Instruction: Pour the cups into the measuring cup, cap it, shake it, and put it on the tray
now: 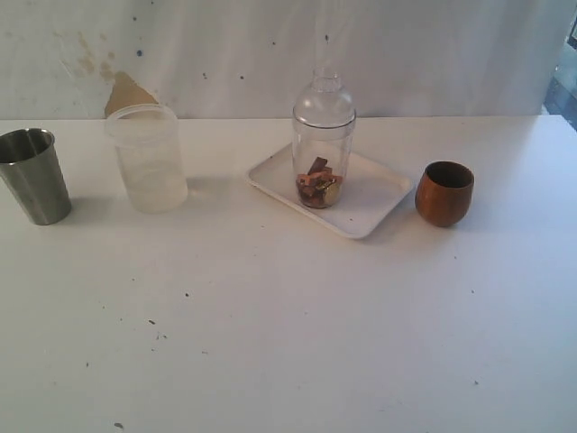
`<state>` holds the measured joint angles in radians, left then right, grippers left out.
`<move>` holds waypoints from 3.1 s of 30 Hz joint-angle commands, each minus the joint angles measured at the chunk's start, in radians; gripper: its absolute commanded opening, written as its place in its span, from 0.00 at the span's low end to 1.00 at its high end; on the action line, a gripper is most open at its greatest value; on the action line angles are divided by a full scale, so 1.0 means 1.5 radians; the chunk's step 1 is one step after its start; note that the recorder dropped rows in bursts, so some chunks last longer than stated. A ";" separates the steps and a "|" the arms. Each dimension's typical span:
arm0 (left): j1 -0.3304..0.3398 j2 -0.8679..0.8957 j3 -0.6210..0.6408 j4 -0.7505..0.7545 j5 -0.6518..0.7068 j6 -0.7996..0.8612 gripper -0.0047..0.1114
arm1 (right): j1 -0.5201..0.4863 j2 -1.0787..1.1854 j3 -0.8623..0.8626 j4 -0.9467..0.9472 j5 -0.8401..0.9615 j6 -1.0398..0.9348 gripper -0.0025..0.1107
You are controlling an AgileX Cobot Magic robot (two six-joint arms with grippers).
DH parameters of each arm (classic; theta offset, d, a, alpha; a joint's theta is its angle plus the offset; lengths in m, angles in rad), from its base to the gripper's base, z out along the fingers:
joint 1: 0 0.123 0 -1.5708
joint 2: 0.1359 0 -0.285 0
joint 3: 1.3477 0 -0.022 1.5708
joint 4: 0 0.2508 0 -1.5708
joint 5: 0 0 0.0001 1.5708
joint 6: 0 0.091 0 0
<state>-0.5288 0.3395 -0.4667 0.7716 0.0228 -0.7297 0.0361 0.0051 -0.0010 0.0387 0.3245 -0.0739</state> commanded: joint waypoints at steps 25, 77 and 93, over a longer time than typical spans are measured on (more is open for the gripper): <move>0.265 -0.092 0.003 -0.618 0.005 0.001 0.05 | 0.002 -0.003 0.001 -0.004 -0.007 0.000 0.03; 0.408 -0.226 0.311 -0.510 0.140 0.021 0.05 | 0.002 -0.003 0.001 -0.004 -0.007 0.000 0.03; 0.404 -0.226 0.311 -0.514 0.140 0.604 0.05 | 0.002 -0.003 0.001 -0.004 -0.007 0.000 0.03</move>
<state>0.0788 0.0030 -0.0057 0.0000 0.2312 0.1747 0.0361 0.0051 -0.0010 0.0387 0.3245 -0.0739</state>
